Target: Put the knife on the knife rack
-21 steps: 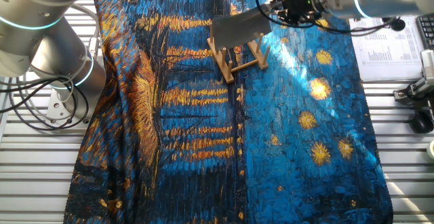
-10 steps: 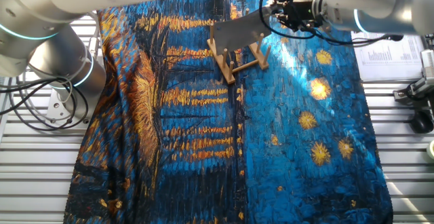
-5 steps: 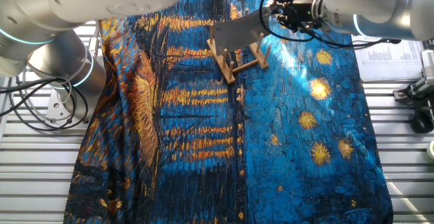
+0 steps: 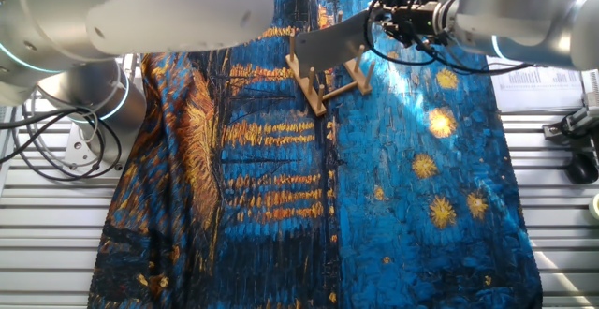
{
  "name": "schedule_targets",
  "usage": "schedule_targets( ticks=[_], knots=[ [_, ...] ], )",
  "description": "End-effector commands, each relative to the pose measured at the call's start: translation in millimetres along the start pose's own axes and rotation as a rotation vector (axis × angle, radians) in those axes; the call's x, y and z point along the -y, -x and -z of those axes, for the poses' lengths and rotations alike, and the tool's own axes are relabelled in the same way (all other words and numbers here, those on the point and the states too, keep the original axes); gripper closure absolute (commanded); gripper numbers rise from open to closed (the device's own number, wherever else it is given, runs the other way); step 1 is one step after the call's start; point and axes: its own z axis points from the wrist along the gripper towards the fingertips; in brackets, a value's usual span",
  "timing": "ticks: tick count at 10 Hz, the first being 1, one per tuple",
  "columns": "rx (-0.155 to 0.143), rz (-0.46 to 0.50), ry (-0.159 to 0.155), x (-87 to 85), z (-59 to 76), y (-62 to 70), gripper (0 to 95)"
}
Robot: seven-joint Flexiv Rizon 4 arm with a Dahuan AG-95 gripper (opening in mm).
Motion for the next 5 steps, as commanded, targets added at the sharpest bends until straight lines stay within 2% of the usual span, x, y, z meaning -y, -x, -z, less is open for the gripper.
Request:
schedule_targets(
  ticks=[1, 5],
  knots=[
    [-0.003, 0.001, 0.019, 1.0, -0.1, 1.0, 95.0],
    [-0.018, 0.004, 0.041, 3.8, -1.3, 1.2, 95.0]
  ],
)
